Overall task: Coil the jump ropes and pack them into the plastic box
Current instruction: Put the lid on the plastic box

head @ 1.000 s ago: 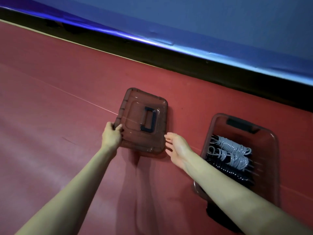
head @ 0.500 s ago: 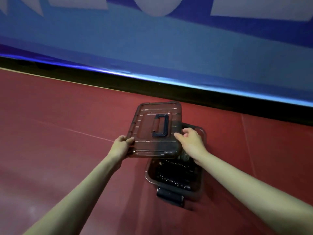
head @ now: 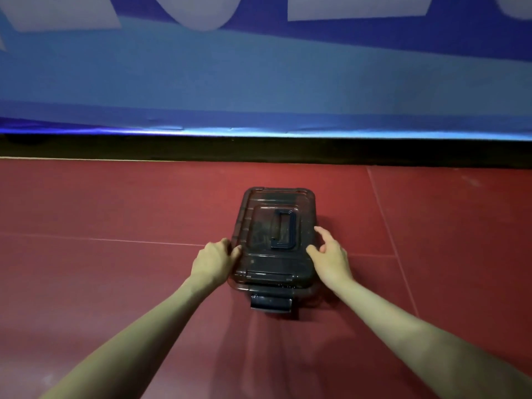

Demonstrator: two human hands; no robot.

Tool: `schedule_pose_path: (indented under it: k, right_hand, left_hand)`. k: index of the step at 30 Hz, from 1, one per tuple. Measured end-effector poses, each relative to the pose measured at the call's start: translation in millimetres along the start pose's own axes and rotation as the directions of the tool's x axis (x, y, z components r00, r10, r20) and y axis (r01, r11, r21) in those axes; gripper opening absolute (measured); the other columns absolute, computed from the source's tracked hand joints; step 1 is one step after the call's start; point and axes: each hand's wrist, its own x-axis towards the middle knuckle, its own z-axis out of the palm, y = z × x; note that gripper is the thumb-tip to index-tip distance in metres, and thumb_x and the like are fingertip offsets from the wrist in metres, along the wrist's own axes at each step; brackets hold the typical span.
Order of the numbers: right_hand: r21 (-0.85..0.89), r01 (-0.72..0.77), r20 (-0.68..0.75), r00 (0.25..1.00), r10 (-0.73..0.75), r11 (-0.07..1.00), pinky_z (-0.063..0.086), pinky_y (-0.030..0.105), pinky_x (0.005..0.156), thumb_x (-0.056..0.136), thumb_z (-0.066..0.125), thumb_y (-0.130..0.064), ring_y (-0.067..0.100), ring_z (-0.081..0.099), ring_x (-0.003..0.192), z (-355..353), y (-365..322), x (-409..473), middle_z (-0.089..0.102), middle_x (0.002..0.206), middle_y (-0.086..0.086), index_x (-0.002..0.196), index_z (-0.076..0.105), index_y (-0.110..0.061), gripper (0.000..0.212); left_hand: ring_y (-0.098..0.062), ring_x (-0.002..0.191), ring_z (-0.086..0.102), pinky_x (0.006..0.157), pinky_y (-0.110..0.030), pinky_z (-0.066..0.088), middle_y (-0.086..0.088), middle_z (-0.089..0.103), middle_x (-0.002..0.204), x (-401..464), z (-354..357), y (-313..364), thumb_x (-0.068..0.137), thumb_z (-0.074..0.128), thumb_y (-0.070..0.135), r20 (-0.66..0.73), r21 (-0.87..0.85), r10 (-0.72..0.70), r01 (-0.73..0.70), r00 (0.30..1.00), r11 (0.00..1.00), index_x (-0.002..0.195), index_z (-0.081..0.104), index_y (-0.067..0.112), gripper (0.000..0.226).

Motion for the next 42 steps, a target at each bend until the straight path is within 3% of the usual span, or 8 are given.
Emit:
schedule_pose_path:
  k: [11,20,23,30,33,36,39,42]
  right_hand:
    - [-0.108,0.062,0.061,0.997,-0.056,0.992,0.042,0.045,0.1,0.095,0.052,-0.026,0.016,0.035,0.097,-2.1,17.0,-3.0,0.032,0.104,0.001,0.15,0.033,-0.028,0.059]
    - [-0.129,0.166,0.095,0.984,-0.154,0.978,0.035,0.031,0.084,0.096,0.053,-0.033,0.011,0.034,0.094,-3.7,32.3,1.1,0.033,0.098,-0.007,0.152,0.027,-0.031,0.062]
    - [-0.168,0.195,0.138,0.975,-0.173,0.966,0.032,0.027,0.079,0.098,0.051,-0.034,0.011,0.035,0.089,-2.6,36.2,-0.7,0.027,0.078,-0.019,0.153,0.022,-0.029,0.063]
    - [-0.226,0.177,0.18,0.974,-0.138,0.958,0.039,0.033,0.064,0.097,0.053,-0.039,0.012,0.042,0.061,-8.4,34.3,5.7,0.037,0.056,-0.009,0.152,0.022,-0.033,0.064]
    - [-0.378,0.231,0.251,0.958,-0.141,0.896,0.042,0.036,0.079,0.098,0.049,-0.045,0.018,0.05,0.086,-17.0,24.5,6.6,0.046,0.078,-0.009,0.154,0.021,-0.03,0.065]
    - [-0.601,0.341,0.222,0.94,-0.259,0.723,0.035,0.042,0.105,0.099,0.044,-0.043,0.025,0.031,0.129,-22.5,18.7,-1.2,0.038,0.136,0.003,0.152,0.027,-0.019,0.06]
    - [-0.55,0.619,0.208,0.751,-0.627,0.56,0.038,0.049,0.106,0.094,0.044,-0.04,0.023,0.029,0.134,-13.9,27.5,-21.7,0.043,0.141,0.008,0.138,0.048,-0.011,0.053]
    - [-0.559,0.737,0.499,0.665,-0.555,0.379,0.011,0.05,0.12,0.081,0.053,-0.063,0.028,0.019,0.146,8.6,47.5,-35.3,0.028,0.156,0.013,0.149,0.032,-0.01,0.089]
  left_hand:
    - [-0.042,0.107,0.059,0.084,-0.044,0.045,-0.02,0.062,0.113,-11.7,2.1,-0.8,0.099,0.032,0.054,0.128,0.143,-0.015,-0.003,0.992,0.99,0.11,0.048,0.01,0.047]
    - [-0.038,0.088,0.06,0.081,-0.046,0.048,-0.014,0.066,0.093,-16.3,24.5,-16.7,0.098,0.039,0.049,0.107,-0.278,-0.028,0.057,0.994,0.959,0.095,0.041,0.014,0.035]
    - [-0.035,0.082,0.06,0.077,-0.046,0.05,-0.011,0.064,0.086,-18.7,29.6,-17.5,0.098,0.044,0.043,0.11,-0.397,-0.036,0.077,0.993,0.915,0.094,0.039,0.014,0.03]
    - [-0.037,0.085,0.06,0.08,-0.047,0.049,-0.012,0.065,0.09,-13.0,33.9,-18.6,0.097,0.041,0.049,0.086,-0.317,-0.062,0.086,0.994,0.944,0.093,0.037,0.019,0.031]
    - [-0.036,0.091,0.059,0.081,-0.047,0.048,-0.011,0.061,0.101,-14.3,33.0,-15.8,0.097,0.041,0.049,0.091,-0.26,-0.075,0.096,0.993,0.961,0.101,0.041,0.018,0.031]
    - [-0.034,0.106,0.051,0.085,-0.047,0.046,-0.009,0.046,0.12,-20.1,28.2,-17.5,0.097,0.039,0.049,-0.072,-0.079,0.08,-0.086,0.994,0.993,0.127,0.044,0.019,0.043]
    - [-0.026,0.113,0.049,0.087,-0.039,0.04,0.0,0.048,0.13,-26.5,21.5,-22.7,0.092,0.025,0.053,-0.13,0.104,0.362,-0.351,0.923,0.931,0.131,0.047,0.021,0.055]
    - [-0.014,0.13,0.042,0.099,-0.036,0.037,0.012,0.04,0.147,-30.7,23.7,-31.9,0.089,0.022,0.056,-0.06,-0.012,0.376,-0.378,0.925,0.926,0.137,0.047,0.025,0.062]
